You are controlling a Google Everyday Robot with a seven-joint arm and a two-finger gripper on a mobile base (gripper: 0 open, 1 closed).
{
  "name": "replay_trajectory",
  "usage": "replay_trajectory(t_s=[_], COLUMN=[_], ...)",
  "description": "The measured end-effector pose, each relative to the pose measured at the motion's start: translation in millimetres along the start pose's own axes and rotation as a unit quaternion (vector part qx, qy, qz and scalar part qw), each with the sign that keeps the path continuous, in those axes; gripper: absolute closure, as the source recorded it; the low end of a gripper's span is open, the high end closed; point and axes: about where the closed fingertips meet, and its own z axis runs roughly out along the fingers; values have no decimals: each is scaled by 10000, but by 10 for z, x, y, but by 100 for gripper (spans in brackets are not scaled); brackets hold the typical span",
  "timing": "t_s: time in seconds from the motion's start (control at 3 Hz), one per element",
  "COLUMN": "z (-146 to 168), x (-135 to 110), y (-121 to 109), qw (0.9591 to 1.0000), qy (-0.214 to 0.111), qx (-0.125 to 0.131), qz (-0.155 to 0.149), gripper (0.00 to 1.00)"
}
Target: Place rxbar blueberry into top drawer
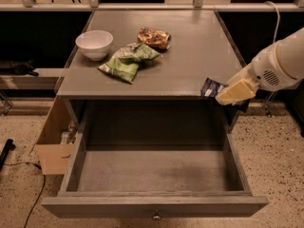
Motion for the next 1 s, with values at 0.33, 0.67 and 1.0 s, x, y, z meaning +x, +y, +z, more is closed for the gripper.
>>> replay_trajectory(t_s=[0.33, 0.67, 1.0], z=[-30, 245, 651], x=[218, 586, 716], y=[194, 606, 910], qw=[9999, 9994, 9984], qy=[-134, -79, 65], qx=[-27, -265, -507], qz=[49, 198, 225], gripper=[100, 100, 100])
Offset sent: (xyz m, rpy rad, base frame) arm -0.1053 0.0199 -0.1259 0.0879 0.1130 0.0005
